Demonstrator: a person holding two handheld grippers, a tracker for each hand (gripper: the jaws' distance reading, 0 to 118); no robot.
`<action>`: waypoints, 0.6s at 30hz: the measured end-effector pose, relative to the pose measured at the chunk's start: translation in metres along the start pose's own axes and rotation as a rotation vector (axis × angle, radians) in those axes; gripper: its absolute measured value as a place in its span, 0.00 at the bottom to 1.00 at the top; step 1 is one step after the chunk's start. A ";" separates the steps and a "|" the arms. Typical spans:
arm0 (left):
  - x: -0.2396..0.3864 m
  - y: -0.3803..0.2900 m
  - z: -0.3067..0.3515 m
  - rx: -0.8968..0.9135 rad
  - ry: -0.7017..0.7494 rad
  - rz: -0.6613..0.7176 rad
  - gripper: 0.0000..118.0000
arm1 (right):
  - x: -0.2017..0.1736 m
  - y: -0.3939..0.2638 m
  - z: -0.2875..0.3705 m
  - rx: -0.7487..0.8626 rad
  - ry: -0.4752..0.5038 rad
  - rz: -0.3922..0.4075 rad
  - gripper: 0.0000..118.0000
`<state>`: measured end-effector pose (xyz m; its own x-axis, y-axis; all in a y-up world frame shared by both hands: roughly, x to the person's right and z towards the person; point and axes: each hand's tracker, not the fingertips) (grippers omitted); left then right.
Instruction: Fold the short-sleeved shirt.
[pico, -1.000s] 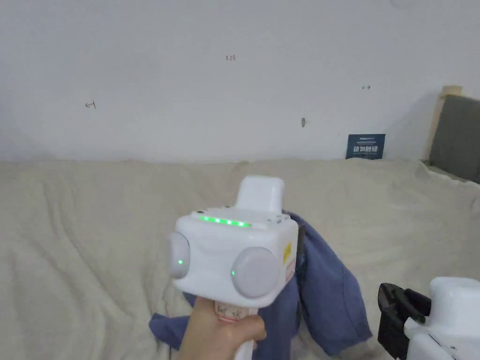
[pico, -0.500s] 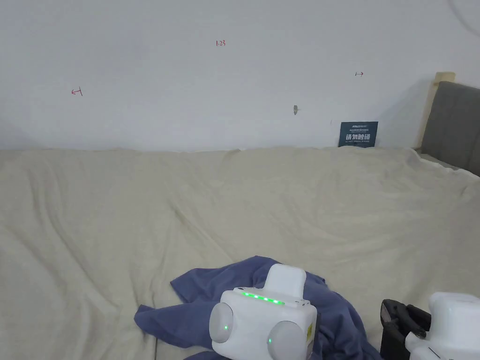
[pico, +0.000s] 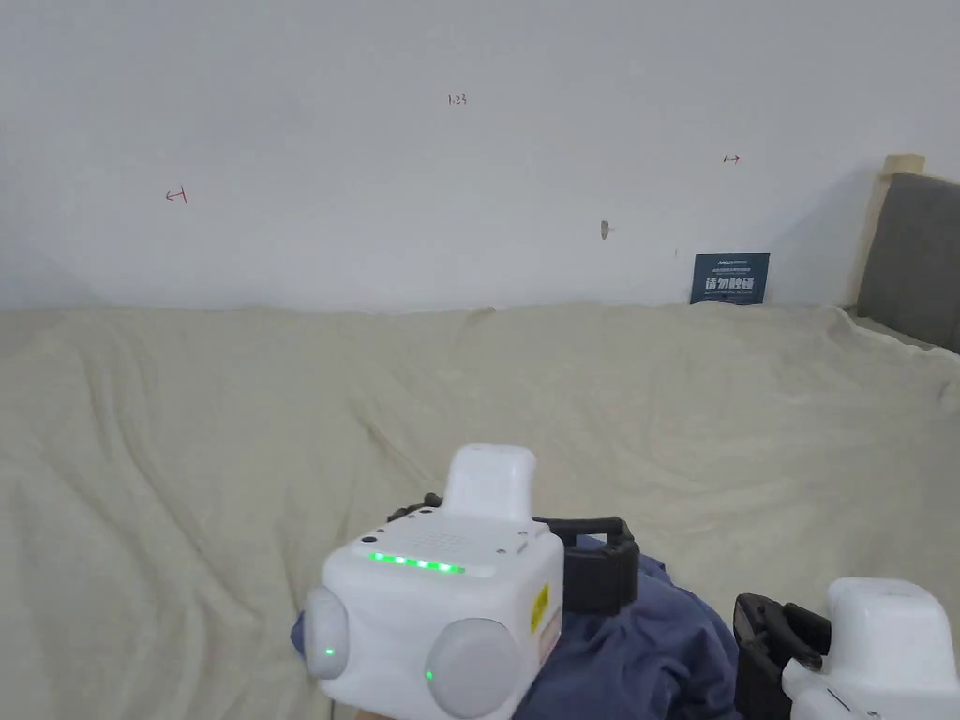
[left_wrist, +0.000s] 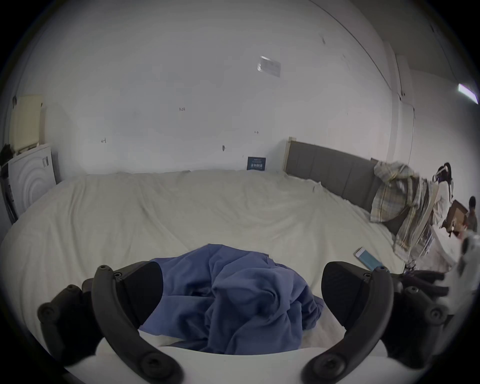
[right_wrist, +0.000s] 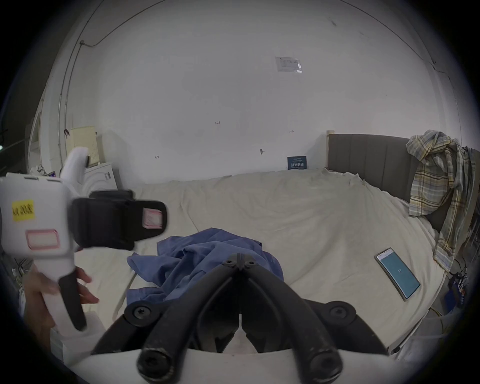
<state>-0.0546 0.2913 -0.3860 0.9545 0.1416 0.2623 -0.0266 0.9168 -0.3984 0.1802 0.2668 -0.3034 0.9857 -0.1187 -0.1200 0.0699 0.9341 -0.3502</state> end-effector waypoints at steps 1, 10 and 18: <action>-0.006 0.002 0.006 -0.002 -0.009 0.018 1.00 | -0.001 0.000 0.000 0.002 0.005 -0.004 0.00; -0.068 -0.020 0.046 -0.087 0.204 0.019 0.46 | -0.021 -0.001 -0.002 -0.001 0.045 0.023 0.00; -0.125 -0.070 0.061 -0.214 0.425 0.136 0.00 | -0.037 -0.005 -0.008 -0.011 0.062 0.065 0.00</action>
<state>-0.1903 0.2320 -0.3367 0.9845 0.0485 -0.1684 -0.1398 0.7969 -0.5877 0.1418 0.2640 -0.3048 0.9767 -0.0786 -0.1996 0.0039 0.9367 -0.3501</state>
